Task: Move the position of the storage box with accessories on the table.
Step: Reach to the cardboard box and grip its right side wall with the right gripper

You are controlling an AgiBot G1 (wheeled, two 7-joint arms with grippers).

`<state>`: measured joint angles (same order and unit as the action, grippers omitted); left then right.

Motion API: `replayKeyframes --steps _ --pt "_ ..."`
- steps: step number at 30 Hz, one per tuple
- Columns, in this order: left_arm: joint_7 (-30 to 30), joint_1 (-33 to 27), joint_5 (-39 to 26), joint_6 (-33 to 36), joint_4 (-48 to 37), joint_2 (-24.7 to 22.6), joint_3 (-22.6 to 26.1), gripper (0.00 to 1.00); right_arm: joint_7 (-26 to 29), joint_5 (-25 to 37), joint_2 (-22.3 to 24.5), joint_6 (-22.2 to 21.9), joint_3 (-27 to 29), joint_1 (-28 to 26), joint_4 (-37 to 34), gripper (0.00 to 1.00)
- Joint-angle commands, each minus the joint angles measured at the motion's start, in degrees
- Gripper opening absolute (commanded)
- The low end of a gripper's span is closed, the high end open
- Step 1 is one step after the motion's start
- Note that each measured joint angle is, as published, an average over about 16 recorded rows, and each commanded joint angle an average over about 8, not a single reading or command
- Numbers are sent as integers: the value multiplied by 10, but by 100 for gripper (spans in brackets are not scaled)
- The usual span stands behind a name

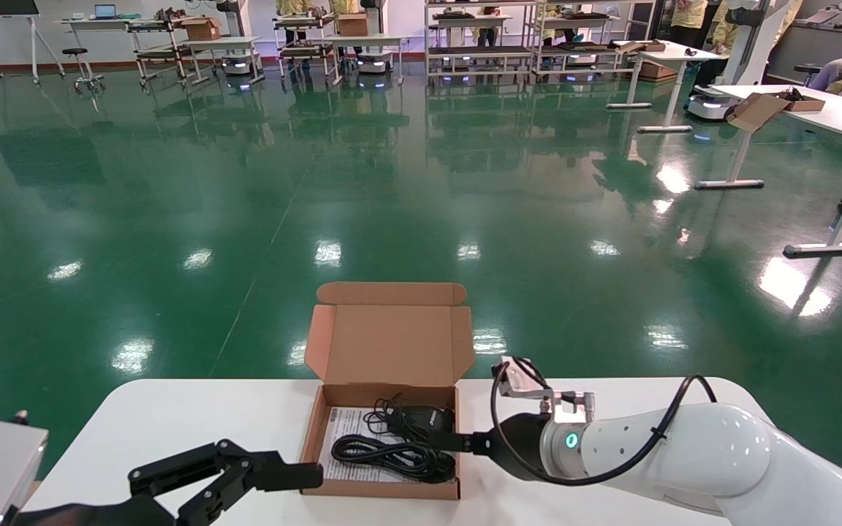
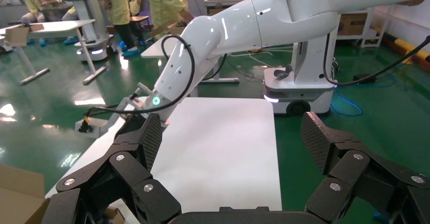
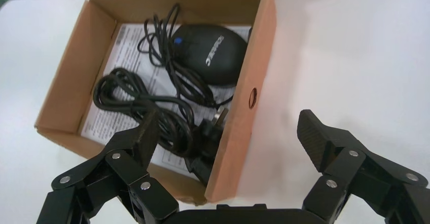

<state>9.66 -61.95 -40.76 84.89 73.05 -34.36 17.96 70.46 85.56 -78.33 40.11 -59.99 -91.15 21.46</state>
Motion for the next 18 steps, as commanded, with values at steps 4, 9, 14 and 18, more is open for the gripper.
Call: replayKeyframes --steps 4,9,14,18 --pt "0 0 0 0 0 0 0 100 -4 -10 0 -6 -22 0 5 0" --pt "0 0 0 0 0 0 0 100 -3 -20 0 -16 -40 1 6 0" --pt "0 0 0 0 0 0 0 100 -2 -30 1 -24 -56 1 5 0" --pt "0 0 0 0 0 0 0 100 -3 -39 1 -28 -68 3 3 0"
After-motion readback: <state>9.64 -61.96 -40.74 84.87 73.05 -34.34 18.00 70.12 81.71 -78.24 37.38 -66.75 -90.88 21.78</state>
